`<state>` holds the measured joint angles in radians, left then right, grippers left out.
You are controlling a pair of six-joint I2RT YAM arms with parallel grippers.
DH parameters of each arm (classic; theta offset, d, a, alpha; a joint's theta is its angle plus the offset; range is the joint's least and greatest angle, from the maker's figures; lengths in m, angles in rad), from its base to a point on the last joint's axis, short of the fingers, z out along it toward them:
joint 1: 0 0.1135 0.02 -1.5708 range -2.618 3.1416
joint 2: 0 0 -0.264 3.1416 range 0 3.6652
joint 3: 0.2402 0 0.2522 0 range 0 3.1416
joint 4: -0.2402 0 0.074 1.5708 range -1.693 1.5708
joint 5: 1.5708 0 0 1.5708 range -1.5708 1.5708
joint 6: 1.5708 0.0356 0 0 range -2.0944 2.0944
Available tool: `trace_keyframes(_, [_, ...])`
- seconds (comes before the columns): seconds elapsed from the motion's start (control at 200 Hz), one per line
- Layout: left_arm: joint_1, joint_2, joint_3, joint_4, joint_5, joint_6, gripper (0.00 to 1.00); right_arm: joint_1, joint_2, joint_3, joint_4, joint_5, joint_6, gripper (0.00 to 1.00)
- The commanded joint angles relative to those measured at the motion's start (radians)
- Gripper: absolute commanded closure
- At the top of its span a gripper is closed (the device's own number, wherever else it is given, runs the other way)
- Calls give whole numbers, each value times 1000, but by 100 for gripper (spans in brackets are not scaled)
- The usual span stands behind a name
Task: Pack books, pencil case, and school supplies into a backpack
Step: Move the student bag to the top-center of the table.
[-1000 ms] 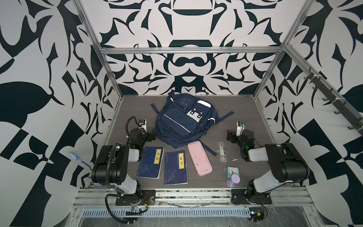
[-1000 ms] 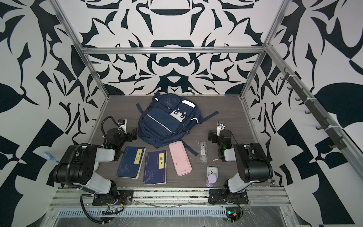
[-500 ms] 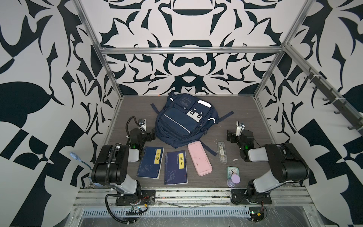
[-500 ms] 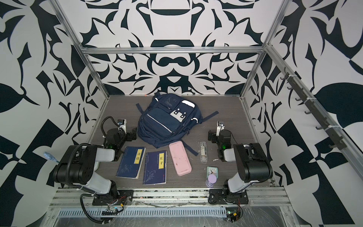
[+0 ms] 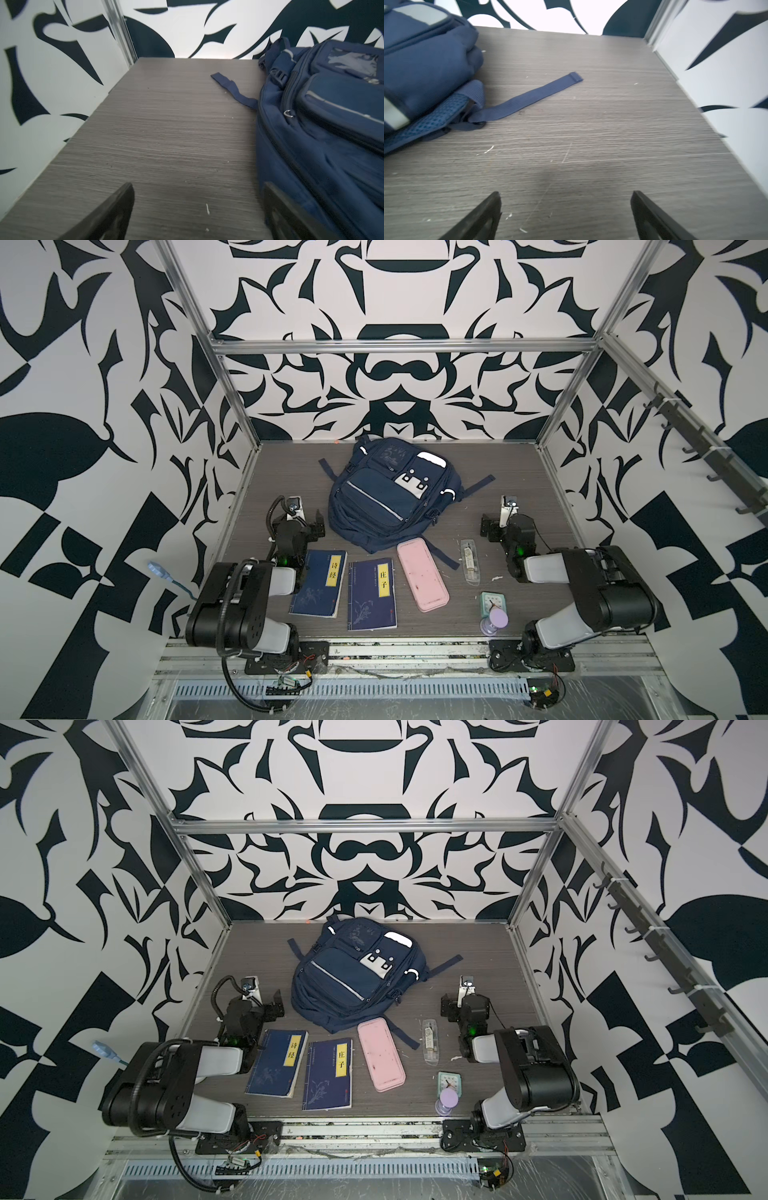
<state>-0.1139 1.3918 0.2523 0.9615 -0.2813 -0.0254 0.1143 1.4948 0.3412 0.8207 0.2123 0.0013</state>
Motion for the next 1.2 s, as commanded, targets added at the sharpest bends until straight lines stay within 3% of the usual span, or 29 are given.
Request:
trace_keyframes(0.0, [-42,-146,-28,16,-110,25,1,93,-129,58,-98,278,-21,0])
trace_keyframes(0.075, [-70,-233,-27,-11,-105,-9,1,128,-204,141,-289,418,62,1])
trace_keyframes(0.185, [-104,-366,42,-189,-57,-103,1,129,-261,322,-635,459,256,0])
trace_keyframes(0.295, [-105,-446,203,-539,-24,-278,1,130,-243,518,-958,388,409,1])
trace_keyframes(0.355, [-105,-440,281,-672,28,-310,1,131,-230,591,-1082,290,460,1])
trace_keyframes(0.435, [-105,-408,367,-798,89,-417,1,143,-244,576,-1059,112,440,1])
trace_keyframes(0.54, [-107,-337,468,-925,296,-465,1,181,-240,575,-1061,-78,447,0])
trace_keyframes(0.74, [-157,-197,544,-1077,547,-602,1,312,-168,620,-1133,-164,438,2])
trace_keyframes(0.995, [-290,-185,499,-1043,535,-836,6,387,-77,588,-1082,-261,506,7])
trace_keyframes(1.195, [-302,-151,458,-991,514,-1000,12,437,-15,610,-1074,-267,530,11])
